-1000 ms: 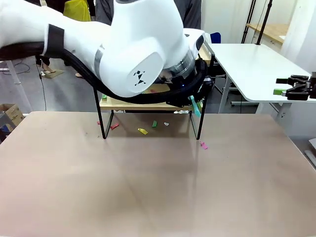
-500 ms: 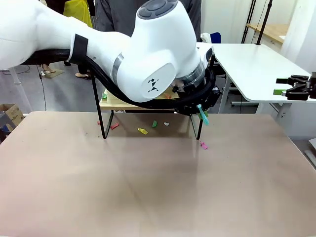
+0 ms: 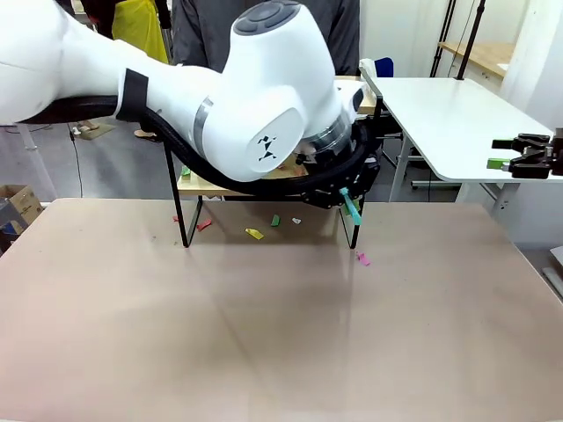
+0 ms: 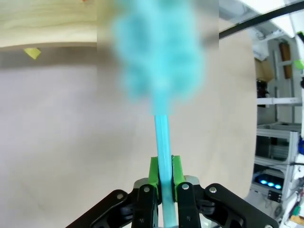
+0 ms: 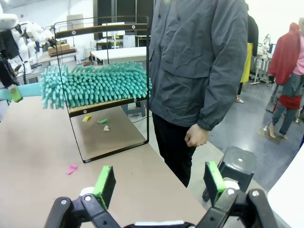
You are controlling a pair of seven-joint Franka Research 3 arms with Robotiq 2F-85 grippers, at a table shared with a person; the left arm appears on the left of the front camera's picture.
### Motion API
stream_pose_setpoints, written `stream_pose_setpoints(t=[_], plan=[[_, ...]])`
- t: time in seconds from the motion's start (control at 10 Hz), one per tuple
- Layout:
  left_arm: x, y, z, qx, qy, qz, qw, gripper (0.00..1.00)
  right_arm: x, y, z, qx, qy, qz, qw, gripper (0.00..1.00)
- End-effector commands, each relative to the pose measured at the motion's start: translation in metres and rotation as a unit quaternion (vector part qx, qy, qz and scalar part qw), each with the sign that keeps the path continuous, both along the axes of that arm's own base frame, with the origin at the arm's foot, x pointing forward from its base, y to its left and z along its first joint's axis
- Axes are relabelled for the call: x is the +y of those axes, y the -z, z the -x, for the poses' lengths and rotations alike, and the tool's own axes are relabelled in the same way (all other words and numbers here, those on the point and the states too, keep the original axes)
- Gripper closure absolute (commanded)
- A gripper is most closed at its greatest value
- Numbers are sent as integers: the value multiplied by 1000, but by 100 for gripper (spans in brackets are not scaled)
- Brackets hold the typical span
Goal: Clean the shelf.
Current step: Clean the specific section of the Shelf indicated by the human with the Duster.
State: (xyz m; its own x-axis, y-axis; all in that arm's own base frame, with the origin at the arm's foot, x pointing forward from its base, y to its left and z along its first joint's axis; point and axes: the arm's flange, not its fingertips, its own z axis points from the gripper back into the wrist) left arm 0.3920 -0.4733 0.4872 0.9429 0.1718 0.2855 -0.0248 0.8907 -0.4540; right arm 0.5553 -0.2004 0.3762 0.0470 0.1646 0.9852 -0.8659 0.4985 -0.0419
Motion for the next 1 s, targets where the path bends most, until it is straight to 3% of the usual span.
stream_pose_setpoints(t=[0.0,0.2,0.6,0.9], plan=[[42,5,-2,26,-3,-14,1000,87,2,-2,0,-1,-1,2,1000,0],[77,12,-3,45,-23,-49,998,87,2,-2,0,-1,-1,2,1000,0],[150,6,-3,43,-68,-138,987,87,2,-2,0,-1,-1,2,1000,0],[187,-11,6,29,-134,-260,956,87,2,-2,0,-1,-1,2,1000,0]])
